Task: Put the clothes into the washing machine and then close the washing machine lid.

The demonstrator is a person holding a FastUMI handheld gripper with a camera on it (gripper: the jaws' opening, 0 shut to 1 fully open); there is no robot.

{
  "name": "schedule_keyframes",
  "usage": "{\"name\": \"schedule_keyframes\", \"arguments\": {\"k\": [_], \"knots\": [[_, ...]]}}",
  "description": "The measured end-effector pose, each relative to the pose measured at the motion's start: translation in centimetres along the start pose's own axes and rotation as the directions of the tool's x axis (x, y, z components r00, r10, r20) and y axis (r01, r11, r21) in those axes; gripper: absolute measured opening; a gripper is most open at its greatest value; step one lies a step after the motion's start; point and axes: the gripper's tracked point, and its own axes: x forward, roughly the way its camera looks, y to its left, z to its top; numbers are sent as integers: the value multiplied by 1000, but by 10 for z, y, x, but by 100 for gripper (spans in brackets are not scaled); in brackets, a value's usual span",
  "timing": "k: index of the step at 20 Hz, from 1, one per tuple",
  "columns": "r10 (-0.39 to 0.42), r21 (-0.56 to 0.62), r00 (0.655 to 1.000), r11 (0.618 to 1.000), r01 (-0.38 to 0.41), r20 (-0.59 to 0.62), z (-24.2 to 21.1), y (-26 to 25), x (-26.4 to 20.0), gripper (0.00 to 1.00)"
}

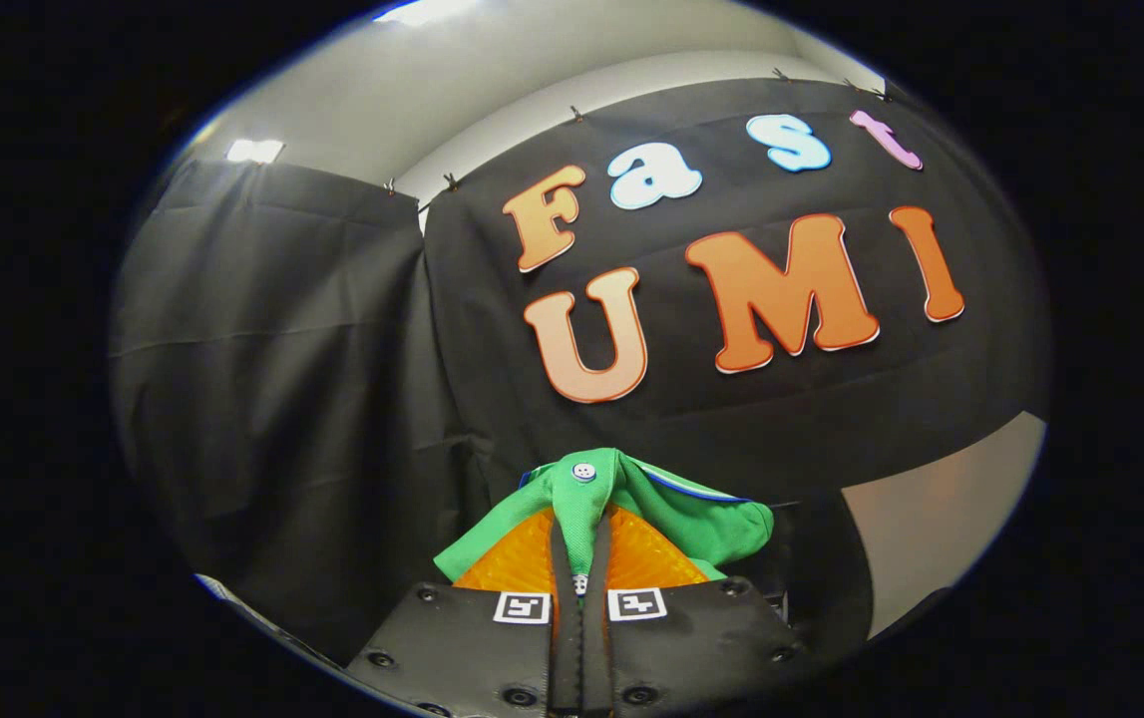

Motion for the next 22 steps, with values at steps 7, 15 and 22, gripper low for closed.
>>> {"name": "schedule_keyframes", "arguments": {"k": [7,15,22], "knots": [[-82,-83,985,994,70,-154,-135,-16,95,8],[-185,-121,915,981,151,-359,-272,-55,144,8],[-245,-119,803,969,215,-543,-369,-83,102,8]]}}
